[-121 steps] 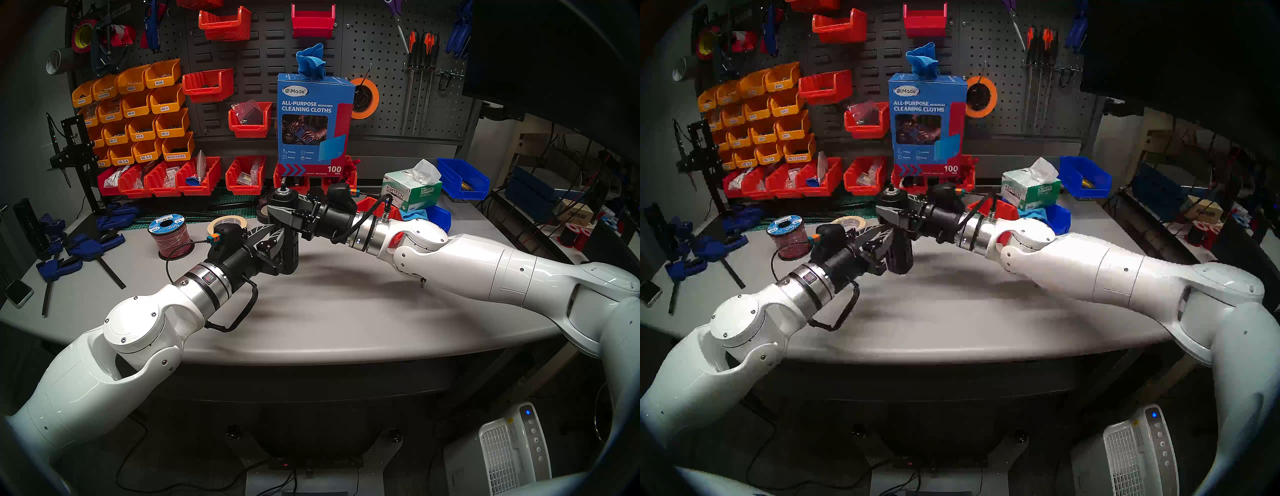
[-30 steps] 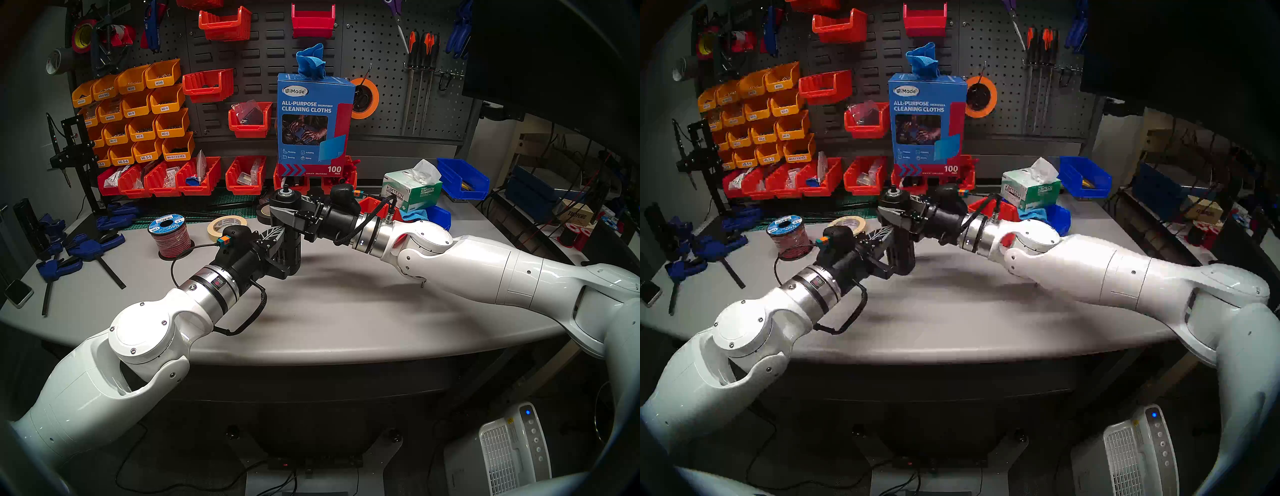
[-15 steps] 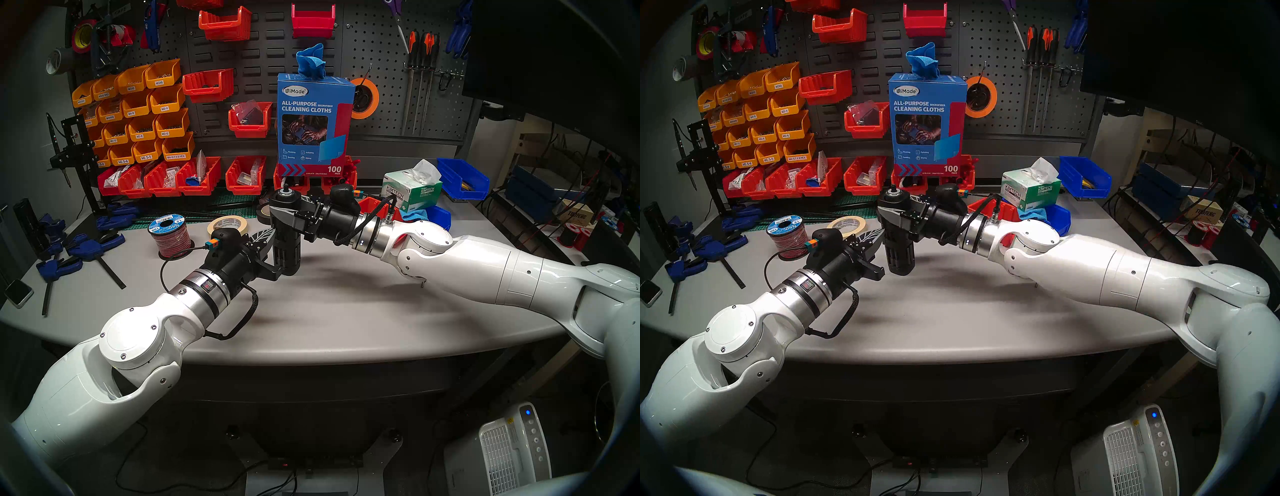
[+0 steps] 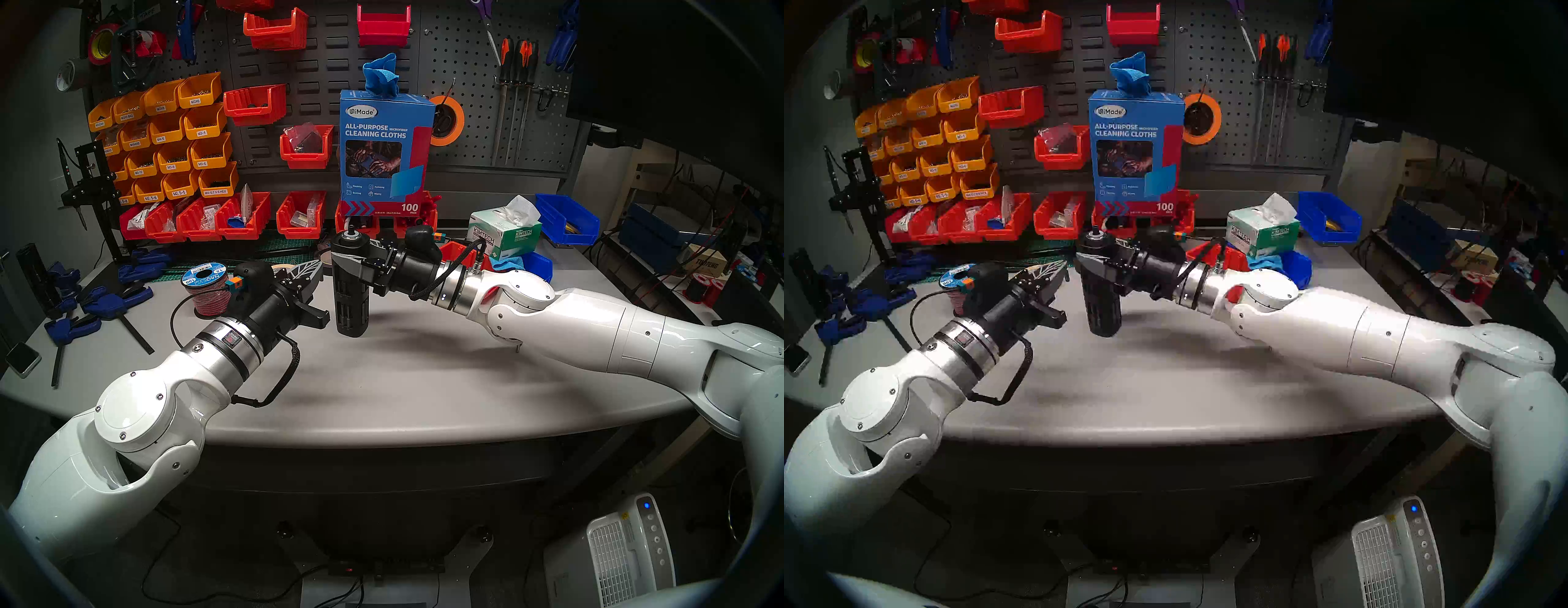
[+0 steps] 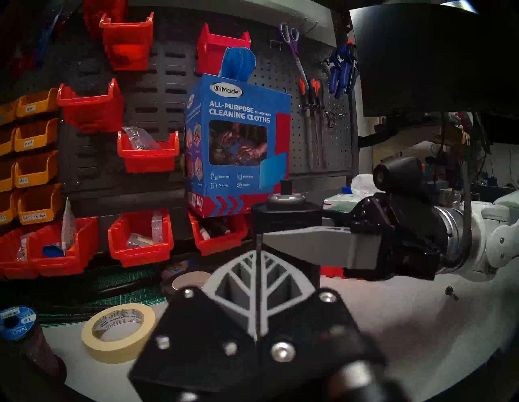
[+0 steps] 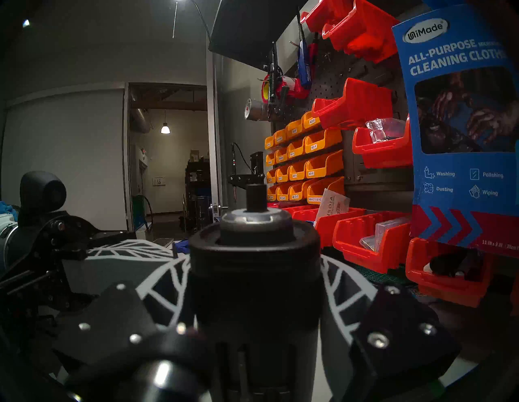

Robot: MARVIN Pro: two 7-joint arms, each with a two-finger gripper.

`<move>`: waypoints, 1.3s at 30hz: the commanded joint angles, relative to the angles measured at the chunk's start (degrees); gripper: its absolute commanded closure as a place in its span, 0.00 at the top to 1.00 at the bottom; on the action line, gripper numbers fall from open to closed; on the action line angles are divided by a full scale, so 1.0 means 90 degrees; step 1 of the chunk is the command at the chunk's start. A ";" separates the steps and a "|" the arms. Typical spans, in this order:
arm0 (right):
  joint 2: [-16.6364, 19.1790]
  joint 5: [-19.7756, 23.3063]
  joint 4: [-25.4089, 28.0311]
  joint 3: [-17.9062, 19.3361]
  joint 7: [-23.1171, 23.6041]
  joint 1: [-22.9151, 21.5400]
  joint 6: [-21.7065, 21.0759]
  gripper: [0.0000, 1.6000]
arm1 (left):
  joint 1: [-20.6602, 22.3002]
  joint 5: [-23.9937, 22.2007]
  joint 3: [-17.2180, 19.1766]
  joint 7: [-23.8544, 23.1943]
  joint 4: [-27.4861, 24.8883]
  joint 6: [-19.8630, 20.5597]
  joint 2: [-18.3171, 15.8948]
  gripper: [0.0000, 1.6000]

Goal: Pick a screwdriver bit and insert it into the screwdriver

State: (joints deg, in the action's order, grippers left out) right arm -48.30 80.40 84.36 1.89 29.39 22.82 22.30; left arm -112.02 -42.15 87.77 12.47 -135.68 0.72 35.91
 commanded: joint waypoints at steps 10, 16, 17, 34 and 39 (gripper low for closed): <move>0.0101 0.0102 0.0168 0.0292 0.0270 -0.0292 0.0092 0.33 | 0.0119 -0.0559 0.1005 -0.0444 -0.0287 -0.0112 -0.0206 0.00; 0.0133 0.0139 0.0204 0.0292 0.0382 -0.0301 0.0053 0.33 | 0.0374 -0.0845 0.0996 -0.0664 -0.0201 -0.0051 -0.0292 0.00; 0.0140 0.0137 0.0212 0.0288 0.0399 -0.0307 0.0041 0.33 | 0.0427 -0.0901 0.0975 -0.0716 -0.0183 -0.0044 -0.0312 0.00; 0.0136 0.0193 0.0271 0.0272 0.0627 -0.0300 -0.0078 0.33 | 0.1180 -0.1481 0.0586 -0.1167 0.0003 0.0122 -0.0461 0.00; 0.0124 0.0189 0.0252 0.0256 0.0690 -0.0305 -0.0131 0.33 | 0.1413 -0.1595 0.0509 -0.1273 0.0021 0.0175 -0.0500 0.00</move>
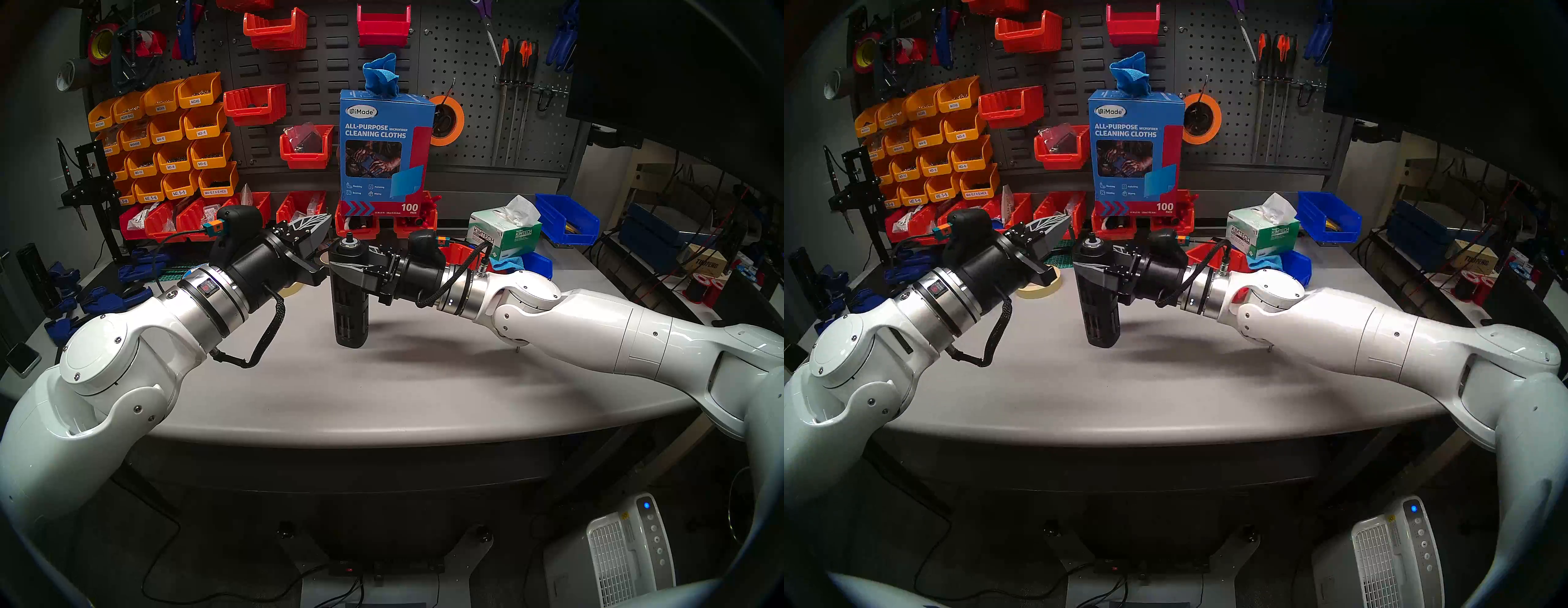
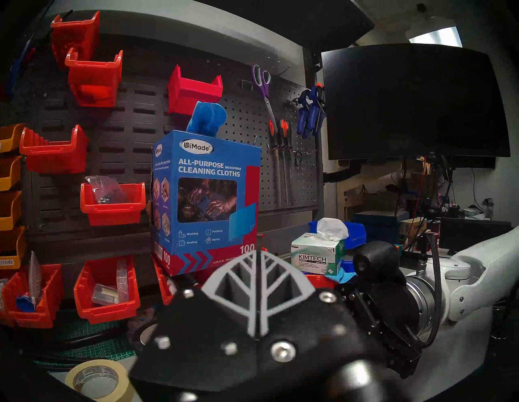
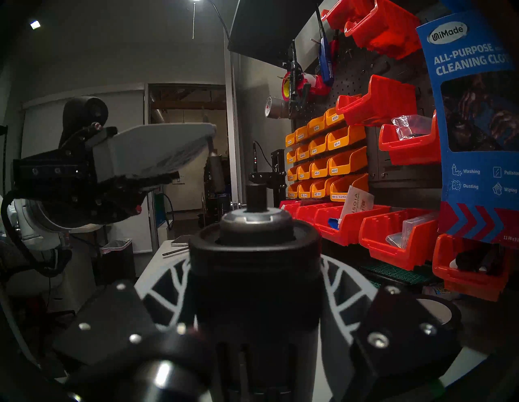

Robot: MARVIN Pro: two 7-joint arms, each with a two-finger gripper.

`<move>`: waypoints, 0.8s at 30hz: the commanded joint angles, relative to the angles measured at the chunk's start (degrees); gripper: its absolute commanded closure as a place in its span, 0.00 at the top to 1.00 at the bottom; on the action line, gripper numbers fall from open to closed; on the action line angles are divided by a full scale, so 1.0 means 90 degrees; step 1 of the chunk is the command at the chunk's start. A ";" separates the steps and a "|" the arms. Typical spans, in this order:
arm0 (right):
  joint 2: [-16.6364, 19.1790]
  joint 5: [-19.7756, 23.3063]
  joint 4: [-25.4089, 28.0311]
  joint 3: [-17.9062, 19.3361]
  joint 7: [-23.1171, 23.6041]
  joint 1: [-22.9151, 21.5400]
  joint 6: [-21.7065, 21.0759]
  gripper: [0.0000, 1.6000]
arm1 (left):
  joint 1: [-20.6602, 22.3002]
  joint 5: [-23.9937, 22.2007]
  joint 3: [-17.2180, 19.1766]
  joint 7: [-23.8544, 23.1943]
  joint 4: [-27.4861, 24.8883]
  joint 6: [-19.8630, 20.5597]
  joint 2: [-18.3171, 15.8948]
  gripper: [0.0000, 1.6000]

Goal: Pick a screwdriver bit and insert it into the screwdriver

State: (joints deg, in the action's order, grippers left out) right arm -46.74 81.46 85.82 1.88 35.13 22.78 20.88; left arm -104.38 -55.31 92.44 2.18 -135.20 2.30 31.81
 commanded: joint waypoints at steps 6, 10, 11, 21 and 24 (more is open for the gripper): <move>-0.0047 0.0081 0.0088 0.0256 0.0111 -0.0300 -0.0007 0.32 | 0.0763 -0.0238 -0.0120 -0.0207 0.0040 0.0063 -0.0063 0.00; -0.0044 0.0089 0.0086 0.0256 0.0143 -0.0299 -0.0029 0.33 | 0.0874 -0.0292 -0.0175 -0.0284 0.0104 0.0095 -0.0084 0.00; -0.0044 0.0089 0.0085 0.0256 0.0148 -0.0299 -0.0032 0.33 | 0.0897 -0.0304 -0.0187 -0.0296 0.0122 0.0101 -0.0086 0.00; -0.0058 0.0101 0.0060 0.0260 0.0171 -0.0295 -0.0044 0.33 | 0.0984 -0.0316 -0.0301 -0.0364 0.0290 0.0162 -0.0126 0.00; -0.0066 0.0103 0.0049 0.0260 0.0173 -0.0294 -0.0044 0.33 | 0.1001 -0.0290 -0.0353 -0.0360 0.0307 0.0176 -0.0132 0.00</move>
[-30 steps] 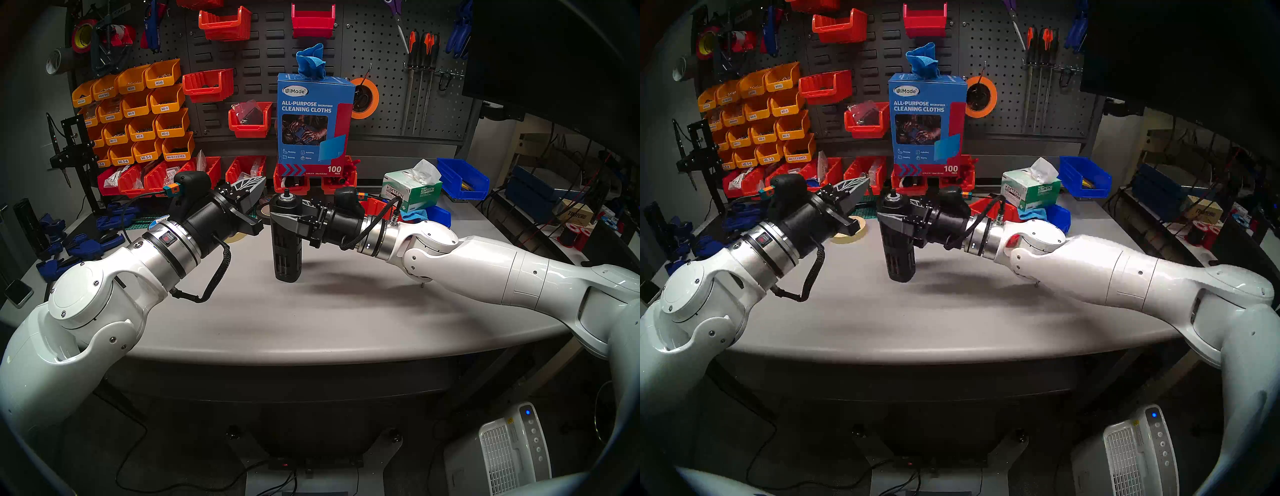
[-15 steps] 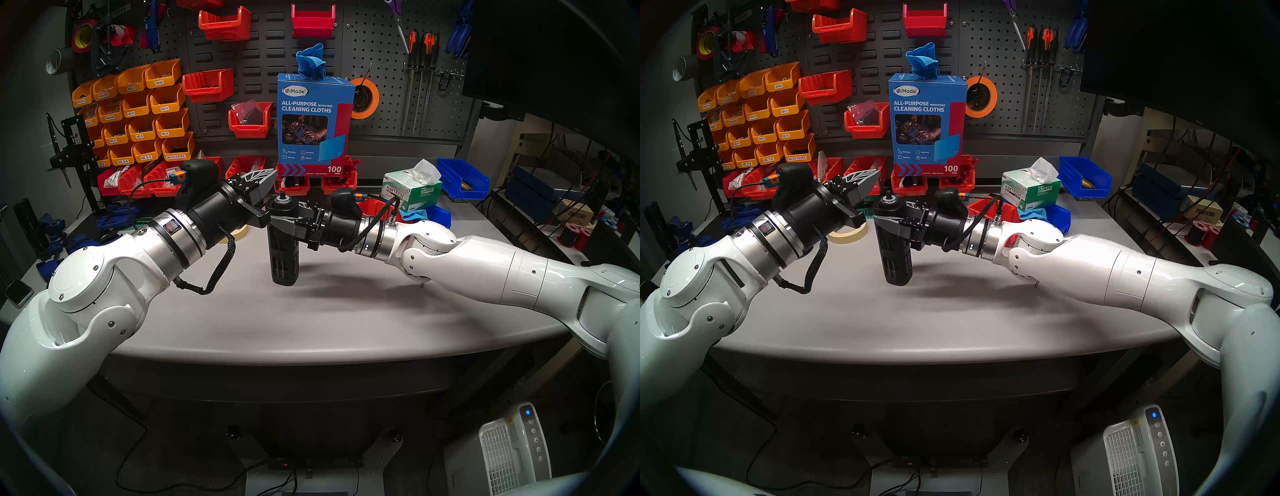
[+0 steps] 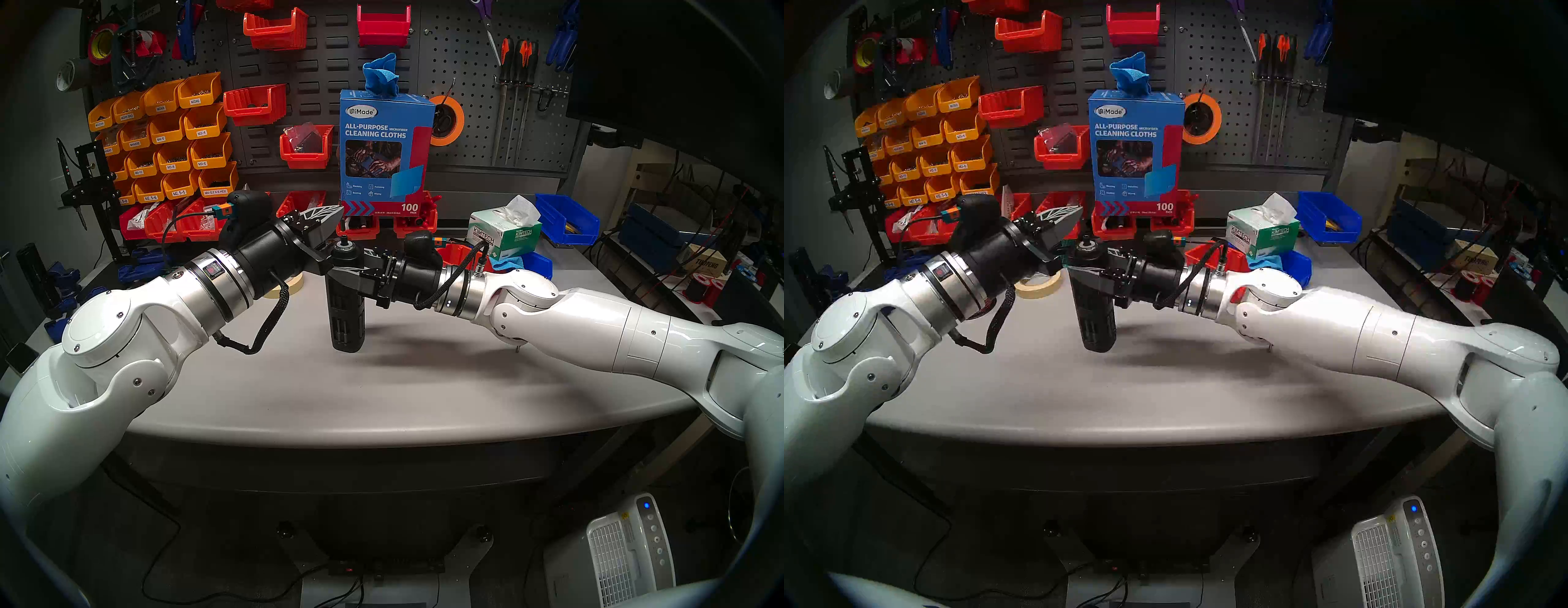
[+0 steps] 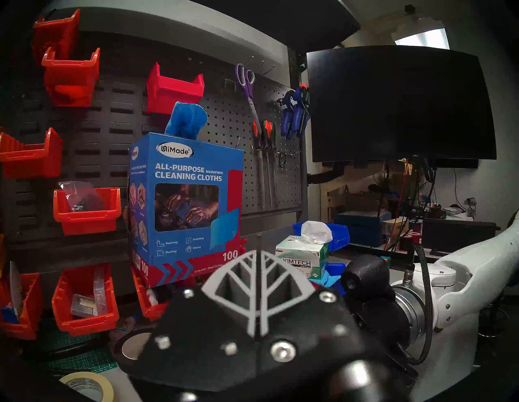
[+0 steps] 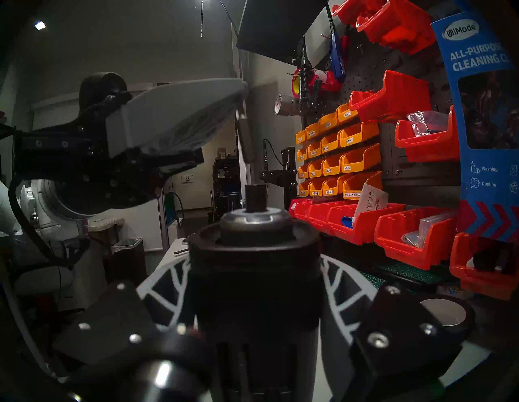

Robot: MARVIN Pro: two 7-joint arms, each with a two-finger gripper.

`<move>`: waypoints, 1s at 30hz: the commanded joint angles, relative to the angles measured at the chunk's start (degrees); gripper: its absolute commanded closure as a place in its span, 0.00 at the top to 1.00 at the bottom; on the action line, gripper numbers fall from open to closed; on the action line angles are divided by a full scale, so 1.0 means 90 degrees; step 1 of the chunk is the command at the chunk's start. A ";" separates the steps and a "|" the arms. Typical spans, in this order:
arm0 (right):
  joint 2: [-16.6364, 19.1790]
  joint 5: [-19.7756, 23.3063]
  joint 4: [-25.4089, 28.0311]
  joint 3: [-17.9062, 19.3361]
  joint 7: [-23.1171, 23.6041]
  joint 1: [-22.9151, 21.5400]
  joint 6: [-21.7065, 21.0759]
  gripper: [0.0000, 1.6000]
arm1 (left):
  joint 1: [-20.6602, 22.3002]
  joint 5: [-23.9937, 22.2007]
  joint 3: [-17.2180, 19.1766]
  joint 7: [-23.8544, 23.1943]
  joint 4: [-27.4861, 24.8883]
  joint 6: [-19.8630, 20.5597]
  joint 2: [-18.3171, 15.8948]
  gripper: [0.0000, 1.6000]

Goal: Pick a screwdriver bit and insert it into the screwdriver

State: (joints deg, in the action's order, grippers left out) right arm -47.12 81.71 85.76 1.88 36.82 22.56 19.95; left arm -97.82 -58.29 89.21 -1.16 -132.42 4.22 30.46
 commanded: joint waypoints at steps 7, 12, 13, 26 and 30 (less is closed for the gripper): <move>-0.0041 0.0087 0.0029 0.0264 -0.0009 -0.0263 0.0063 0.33 | 0.0332 0.0057 -0.0099 -0.0008 0.0066 -0.0022 0.0019 0.00; -0.0050 0.0093 0.0012 0.0265 -0.0005 -0.0263 0.0060 0.34 | 0.0347 0.0063 -0.0106 -0.0003 0.0086 -0.0011 0.0015 0.00; -0.0053 0.0095 0.0007 0.0265 0.0000 -0.0263 0.0059 0.34 | 0.0349 0.0073 -0.0109 -0.0001 0.0087 -0.0007 0.0012 0.00; -0.0089 0.0112 -0.0038 0.0260 0.0024 -0.0257 0.0058 0.34 | 0.0343 0.0130 -0.0079 0.0015 0.0076 0.0044 -0.0006 0.00; -0.0098 0.0111 -0.0047 0.0258 0.0026 -0.0257 0.0060 0.34 | 0.0302 0.0127 -0.0043 0.0019 0.0073 0.0042 -0.0005 0.00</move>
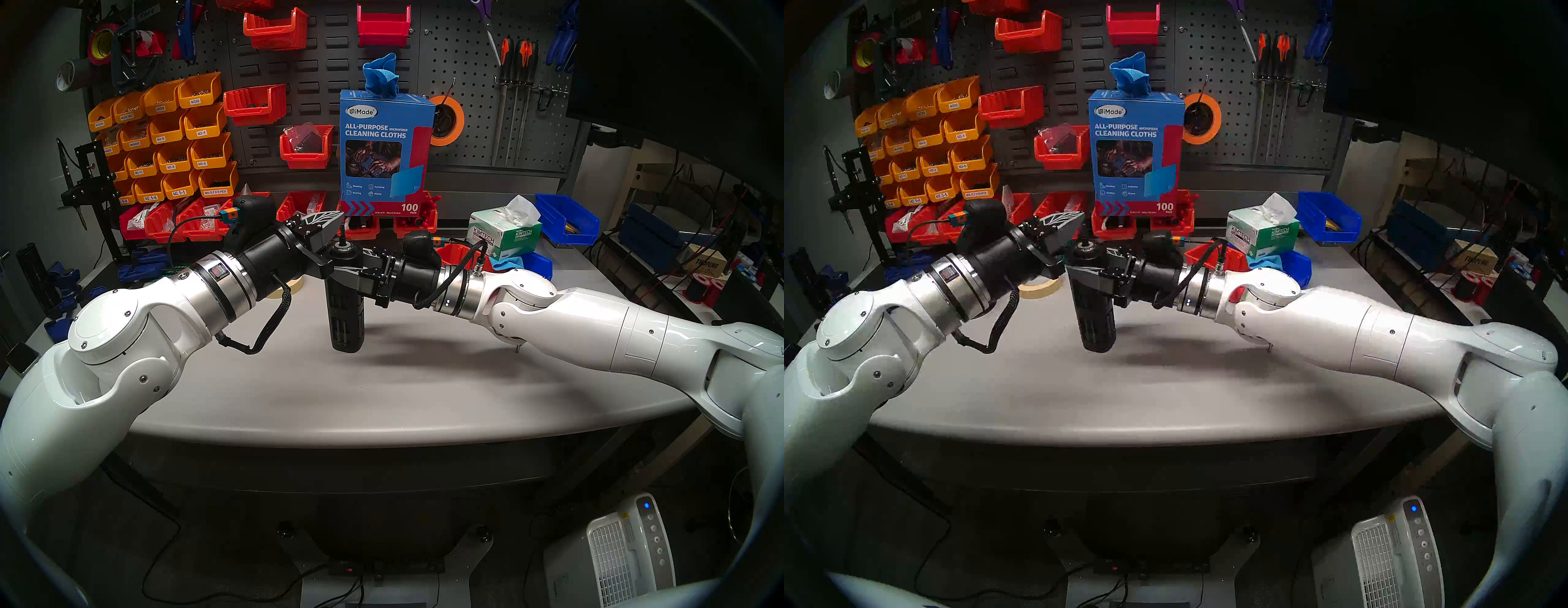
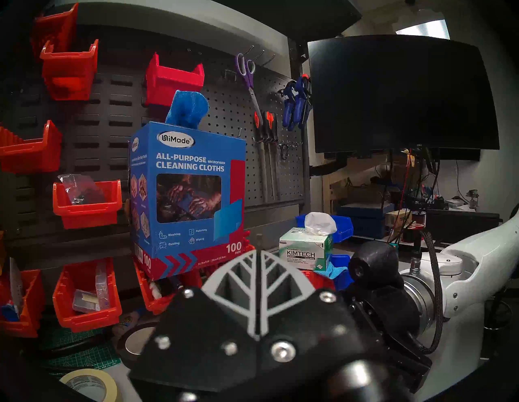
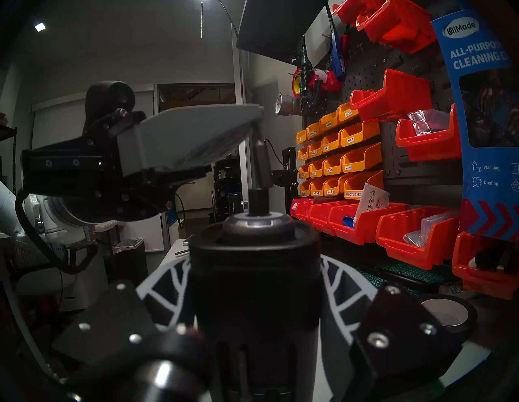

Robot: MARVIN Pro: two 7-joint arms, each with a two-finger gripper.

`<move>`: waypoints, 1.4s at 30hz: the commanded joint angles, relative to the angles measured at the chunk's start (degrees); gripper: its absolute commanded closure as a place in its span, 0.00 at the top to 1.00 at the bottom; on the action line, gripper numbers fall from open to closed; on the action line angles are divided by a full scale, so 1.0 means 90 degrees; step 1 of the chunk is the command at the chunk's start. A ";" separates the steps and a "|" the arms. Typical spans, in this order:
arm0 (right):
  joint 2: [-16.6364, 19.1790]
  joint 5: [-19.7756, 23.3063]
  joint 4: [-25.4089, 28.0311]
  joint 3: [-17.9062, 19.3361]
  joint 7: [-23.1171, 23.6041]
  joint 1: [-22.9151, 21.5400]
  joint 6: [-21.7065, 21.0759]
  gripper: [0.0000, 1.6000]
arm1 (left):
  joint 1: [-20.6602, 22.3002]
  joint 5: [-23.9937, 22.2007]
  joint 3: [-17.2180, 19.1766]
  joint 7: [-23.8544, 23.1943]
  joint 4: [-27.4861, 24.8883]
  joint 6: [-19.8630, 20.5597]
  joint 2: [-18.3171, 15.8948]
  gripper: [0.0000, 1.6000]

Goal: Pick a screwdriver bit and insert it into the screwdriver

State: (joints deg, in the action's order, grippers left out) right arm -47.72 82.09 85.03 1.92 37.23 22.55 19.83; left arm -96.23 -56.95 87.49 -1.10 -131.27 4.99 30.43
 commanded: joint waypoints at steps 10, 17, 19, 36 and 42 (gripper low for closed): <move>-0.0072 0.0070 -0.0015 0.0250 -0.0011 -0.0255 0.0075 0.35 | 0.0041 -0.0044 0.0211 0.0021 -0.0064 -0.0057 -0.0002 0.00; -0.0092 0.0069 -0.0047 0.0249 -0.0021 -0.0253 0.0078 0.35 | -0.0008 -0.0062 0.0259 0.0013 -0.0067 -0.0064 -0.0016 0.00; -0.0099 0.0072 -0.0055 0.0250 -0.0021 -0.0250 0.0081 0.35 | -0.0022 -0.0066 0.0268 0.0008 -0.0062 -0.0073 -0.0013 0.00; -0.0166 0.0078 -0.0114 0.0242 -0.0003 -0.0247 0.0079 0.35 | -0.0153 -0.0096 0.0403 -0.0116 -0.0052 -0.0071 -0.0048 0.00; -0.0178 0.0087 -0.0124 0.0237 0.0055 -0.0254 0.0060 0.35 | -0.0151 -0.0109 0.0404 -0.0183 -0.0017 -0.0049 -0.0072 0.00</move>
State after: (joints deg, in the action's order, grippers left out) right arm -49.00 82.30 83.76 1.94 37.07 22.54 19.85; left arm -98.21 -57.89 89.73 -2.14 -131.25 5.06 30.15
